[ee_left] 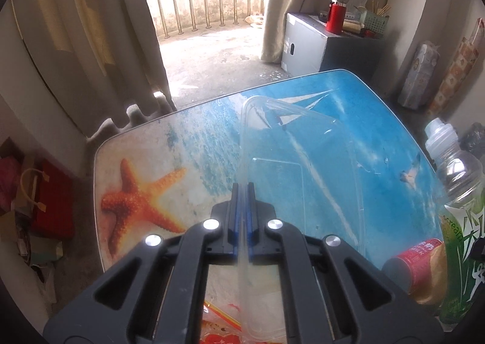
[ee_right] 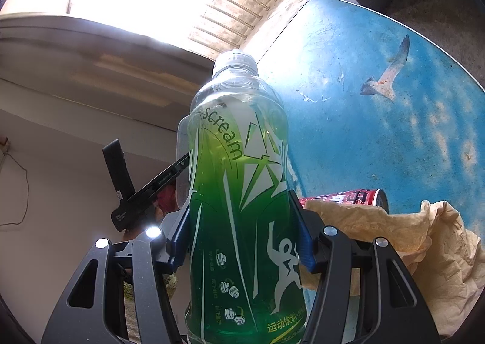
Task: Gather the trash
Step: 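Grasp the clear plastic container rim with the left tool while the right tool holds the bottle, then carry the clear container and green bottle toward the blue wastebasket with both tools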
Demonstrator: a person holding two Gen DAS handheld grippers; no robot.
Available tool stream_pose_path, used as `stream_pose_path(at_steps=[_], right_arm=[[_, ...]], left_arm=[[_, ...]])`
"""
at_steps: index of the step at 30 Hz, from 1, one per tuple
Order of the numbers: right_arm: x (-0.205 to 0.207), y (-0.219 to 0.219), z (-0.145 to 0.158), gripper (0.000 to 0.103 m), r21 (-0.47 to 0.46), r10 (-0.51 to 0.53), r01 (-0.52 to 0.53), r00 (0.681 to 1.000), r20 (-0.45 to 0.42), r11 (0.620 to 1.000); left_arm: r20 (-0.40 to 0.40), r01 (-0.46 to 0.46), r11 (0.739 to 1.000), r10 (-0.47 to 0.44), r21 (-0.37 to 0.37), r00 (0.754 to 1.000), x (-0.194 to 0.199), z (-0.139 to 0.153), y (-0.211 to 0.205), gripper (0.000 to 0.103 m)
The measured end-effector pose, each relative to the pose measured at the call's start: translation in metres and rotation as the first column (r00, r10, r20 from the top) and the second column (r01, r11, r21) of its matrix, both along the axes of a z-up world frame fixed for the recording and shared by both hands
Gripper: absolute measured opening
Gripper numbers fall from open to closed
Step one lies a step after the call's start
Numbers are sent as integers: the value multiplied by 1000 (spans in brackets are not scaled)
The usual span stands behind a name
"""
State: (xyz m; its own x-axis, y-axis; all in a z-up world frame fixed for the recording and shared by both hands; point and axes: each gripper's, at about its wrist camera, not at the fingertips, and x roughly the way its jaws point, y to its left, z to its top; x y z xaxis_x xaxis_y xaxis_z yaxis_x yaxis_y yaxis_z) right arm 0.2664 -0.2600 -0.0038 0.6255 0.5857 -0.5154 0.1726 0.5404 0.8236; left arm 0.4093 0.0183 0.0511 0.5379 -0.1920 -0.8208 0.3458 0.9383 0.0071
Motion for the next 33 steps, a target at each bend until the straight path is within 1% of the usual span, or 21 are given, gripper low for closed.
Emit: stream_pose_path(at_steps=[3,7,14,23,29,33], right_arm=[[-4,0,3,56,-2,-5,5,1000,9,1000],[-12,2,7,56,-4,-7,7,1000,19,1000],[-31,-1,16,56,-2,-22,22,999,41,1000],[-59,-16,25,56,10,-71,71,995,72,997],[-95,-39,29,56,21,-125,123,988,94,992],[-123,-59,31,56,29,-169,166,980,102,986]], left_arm=[[55,13,1000,-12,-20,998,-18,22,-3,2],[125,44,999,-40,-28,991,-41,45,-11,2],[231,96,995,-93,-4,968,-82,75,-29,2],[308,168,986,-162,8,937,-134,101,-55,2],[340,225,974,-216,11,915,-167,114,-85,2],[353,270,963,-259,16,899,-188,119,-113,2]])
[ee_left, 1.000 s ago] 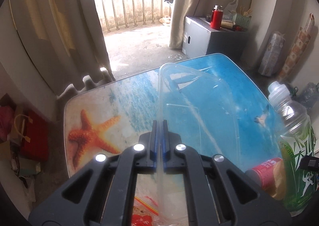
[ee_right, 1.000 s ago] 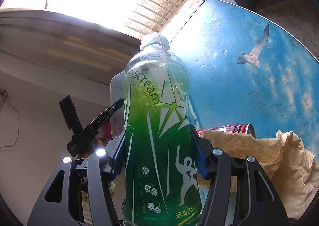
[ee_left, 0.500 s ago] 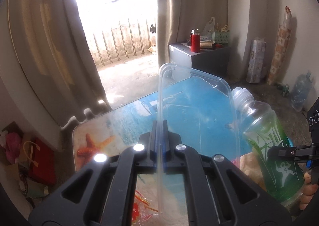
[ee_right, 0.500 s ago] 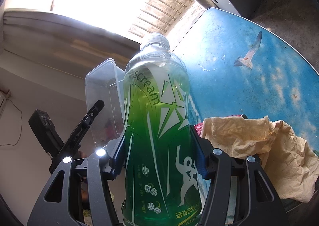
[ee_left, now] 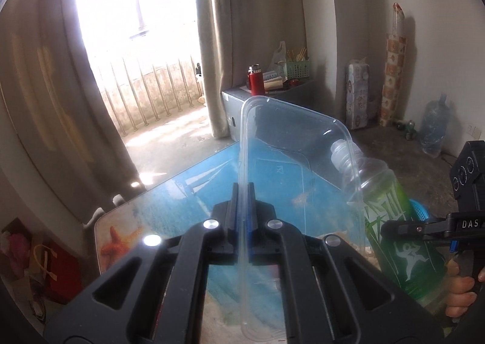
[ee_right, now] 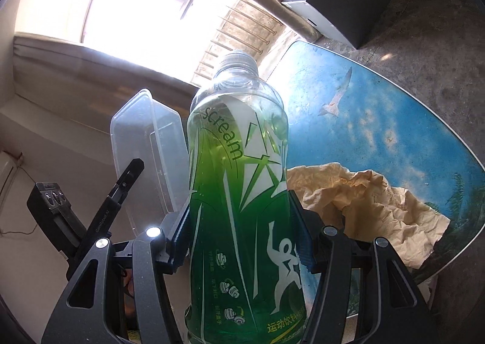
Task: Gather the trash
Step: 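Carry the clear container and green bottle toward the blue wastebasket with both tools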
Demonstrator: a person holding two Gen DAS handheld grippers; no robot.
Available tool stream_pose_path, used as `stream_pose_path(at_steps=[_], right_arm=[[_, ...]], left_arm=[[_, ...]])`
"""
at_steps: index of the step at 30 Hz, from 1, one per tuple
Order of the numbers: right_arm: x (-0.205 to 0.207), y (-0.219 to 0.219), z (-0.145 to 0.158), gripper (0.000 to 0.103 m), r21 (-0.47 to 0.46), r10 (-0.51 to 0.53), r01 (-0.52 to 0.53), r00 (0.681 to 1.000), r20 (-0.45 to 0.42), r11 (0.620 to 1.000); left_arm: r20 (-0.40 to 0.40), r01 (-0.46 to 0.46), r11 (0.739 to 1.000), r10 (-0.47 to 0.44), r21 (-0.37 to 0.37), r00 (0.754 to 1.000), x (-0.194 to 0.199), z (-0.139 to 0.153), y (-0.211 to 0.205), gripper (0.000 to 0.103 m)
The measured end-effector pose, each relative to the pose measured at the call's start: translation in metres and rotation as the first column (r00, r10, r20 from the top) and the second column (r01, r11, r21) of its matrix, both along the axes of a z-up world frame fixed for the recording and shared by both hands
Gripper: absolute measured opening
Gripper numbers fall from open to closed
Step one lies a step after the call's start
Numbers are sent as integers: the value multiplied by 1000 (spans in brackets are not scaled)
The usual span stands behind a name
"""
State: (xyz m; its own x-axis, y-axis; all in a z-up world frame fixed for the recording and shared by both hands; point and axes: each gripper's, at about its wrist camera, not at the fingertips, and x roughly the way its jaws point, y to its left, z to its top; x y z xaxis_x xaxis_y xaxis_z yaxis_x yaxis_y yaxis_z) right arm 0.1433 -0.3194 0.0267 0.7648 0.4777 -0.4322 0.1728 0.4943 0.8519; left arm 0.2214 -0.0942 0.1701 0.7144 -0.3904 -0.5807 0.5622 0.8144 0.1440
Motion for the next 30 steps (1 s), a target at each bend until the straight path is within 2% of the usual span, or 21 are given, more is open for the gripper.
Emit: stream_pose_path(at_steps=[8,14,18,23,26,30], right_arm=[[-62,-58,-6,56,16,-127,127,992,1,992],[-123,-109,-26,56,28,-261,262,965,-40,965],[-165,-140,-46,56,29,-353,356,932,-88,934],[-209,-177,-76,56,26,-447,457,878,-172,889],[-230,-194,-99,56,24,-482,499,847,-224,866],[-248,-215,-130,56,19,-511,540,806,-298,841]], left_arm=[[4,132,991,-132,16,991,-43,-1,-79,2],[-31,272,961,-271,46,962,-81,-22,-163,2],[-111,359,932,-353,43,929,-101,-46,-221,2],[-240,441,897,-420,39,875,-117,-88,-288,2],[-338,470,882,-433,32,836,-118,-118,-323,2],[-417,491,867,-417,84,808,-125,-165,-366,2]])
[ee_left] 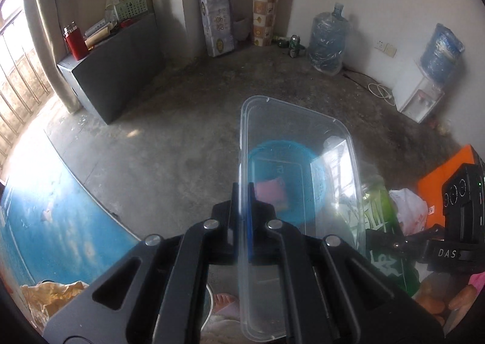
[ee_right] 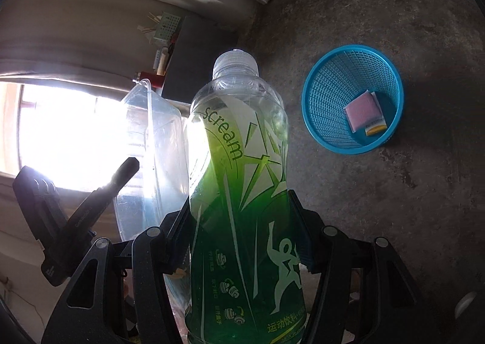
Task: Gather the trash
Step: 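Carry the clear container and green bottle toward the blue wastebasket with both tools, then open both tools to drop the container and bottle into the wastebasket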
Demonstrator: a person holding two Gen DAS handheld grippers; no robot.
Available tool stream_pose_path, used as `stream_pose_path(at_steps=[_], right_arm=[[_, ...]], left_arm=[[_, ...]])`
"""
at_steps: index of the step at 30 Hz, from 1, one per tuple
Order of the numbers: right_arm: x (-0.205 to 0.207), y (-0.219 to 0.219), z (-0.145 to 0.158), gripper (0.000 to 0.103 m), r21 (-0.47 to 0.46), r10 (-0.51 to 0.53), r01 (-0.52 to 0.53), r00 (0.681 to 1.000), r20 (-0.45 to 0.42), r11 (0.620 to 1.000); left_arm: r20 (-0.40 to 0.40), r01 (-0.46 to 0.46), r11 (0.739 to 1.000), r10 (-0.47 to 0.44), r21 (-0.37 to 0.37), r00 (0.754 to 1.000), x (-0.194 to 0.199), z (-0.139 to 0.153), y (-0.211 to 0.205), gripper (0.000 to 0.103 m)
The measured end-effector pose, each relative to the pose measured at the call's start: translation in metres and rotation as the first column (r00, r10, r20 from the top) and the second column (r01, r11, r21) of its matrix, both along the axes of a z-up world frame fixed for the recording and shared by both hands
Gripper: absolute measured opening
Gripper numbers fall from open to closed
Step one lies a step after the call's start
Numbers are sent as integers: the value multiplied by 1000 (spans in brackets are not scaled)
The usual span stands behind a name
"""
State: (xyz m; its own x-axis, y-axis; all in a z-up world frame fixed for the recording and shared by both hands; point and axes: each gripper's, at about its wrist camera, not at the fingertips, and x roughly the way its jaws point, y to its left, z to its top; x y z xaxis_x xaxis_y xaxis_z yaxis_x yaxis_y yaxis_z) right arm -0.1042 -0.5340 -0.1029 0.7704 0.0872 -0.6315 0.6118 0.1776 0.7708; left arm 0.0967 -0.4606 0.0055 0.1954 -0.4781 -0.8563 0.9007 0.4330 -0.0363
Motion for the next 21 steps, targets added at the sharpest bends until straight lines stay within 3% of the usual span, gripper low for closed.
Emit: stream_pose_path(at_steps=[10,16,17,18,19,20,21], right_arm=[[1,-59,-94,56,107,-33,50,987,-160,993],[30,-103,-140,57,119,-3,37,962,-271,992],[37,-113,-150,57,119,6,30,958,-286,992],[43,-122,-160,57,130,17,23,955,-297,991],[49,-131,-171,58,141,26,19,950,-310,990],[55,-139,-180,59,150,33,17,947,-320,989],[60,-145,-191,61,158,38,16,942,-333,987]], left_arm=[[-86,-1,979,19,204,996,6,-103,-79,2],[-144,-11,971,47,240,988,22,-144,-119,5],[-156,-18,970,57,242,986,25,-148,-123,16],[-161,-35,967,78,251,984,29,-151,-126,38],[-156,-62,964,105,259,982,32,-152,-126,49],[-146,-89,963,129,254,981,35,-151,-128,57],[-144,-105,966,142,237,979,37,-148,-124,57]])
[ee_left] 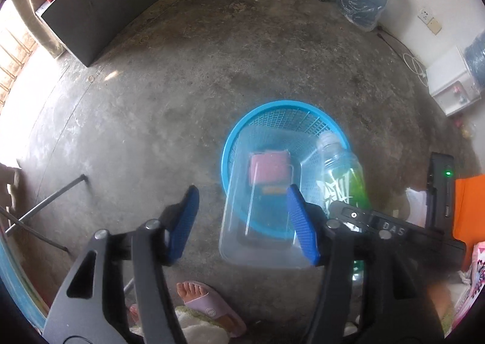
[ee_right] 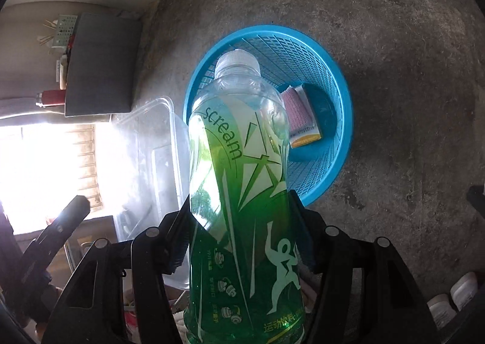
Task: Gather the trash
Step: 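Open both tools to drop the container and bottle into the wastebasket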
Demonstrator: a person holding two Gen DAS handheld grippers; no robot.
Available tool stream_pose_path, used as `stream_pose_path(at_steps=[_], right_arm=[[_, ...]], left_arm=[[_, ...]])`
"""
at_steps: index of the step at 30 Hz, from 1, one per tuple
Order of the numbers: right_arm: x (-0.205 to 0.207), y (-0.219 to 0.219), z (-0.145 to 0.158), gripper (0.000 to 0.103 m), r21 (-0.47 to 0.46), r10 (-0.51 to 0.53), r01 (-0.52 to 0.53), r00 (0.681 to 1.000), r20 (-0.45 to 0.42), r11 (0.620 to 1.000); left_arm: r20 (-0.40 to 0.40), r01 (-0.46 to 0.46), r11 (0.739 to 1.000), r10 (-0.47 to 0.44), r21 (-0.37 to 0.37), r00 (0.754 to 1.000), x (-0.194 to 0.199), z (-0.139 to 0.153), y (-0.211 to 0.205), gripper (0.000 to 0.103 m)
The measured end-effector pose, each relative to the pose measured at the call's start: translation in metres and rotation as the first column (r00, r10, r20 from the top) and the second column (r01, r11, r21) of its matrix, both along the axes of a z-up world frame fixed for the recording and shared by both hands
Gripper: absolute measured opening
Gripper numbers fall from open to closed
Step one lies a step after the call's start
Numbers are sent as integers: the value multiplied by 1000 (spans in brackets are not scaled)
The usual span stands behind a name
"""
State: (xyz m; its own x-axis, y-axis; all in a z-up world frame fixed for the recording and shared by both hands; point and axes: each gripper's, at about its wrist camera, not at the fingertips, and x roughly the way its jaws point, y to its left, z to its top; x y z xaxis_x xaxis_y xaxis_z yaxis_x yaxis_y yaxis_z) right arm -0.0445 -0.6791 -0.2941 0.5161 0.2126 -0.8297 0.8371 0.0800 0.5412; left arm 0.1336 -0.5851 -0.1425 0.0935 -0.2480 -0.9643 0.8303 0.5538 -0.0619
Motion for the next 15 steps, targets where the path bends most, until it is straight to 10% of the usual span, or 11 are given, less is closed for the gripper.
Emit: stream_pose_path(at_steps=[6,15], right_arm=[[15,-16,-40,65,24,2,0,996,-84,1000],[23,-16,-15,65,-59,11,-13,1000,-27,998]], left_arm=[[18,6,999,-5,-40,1000,6,28,26,57],[18,-29,984,33,-179,999,8,98,75,58]])
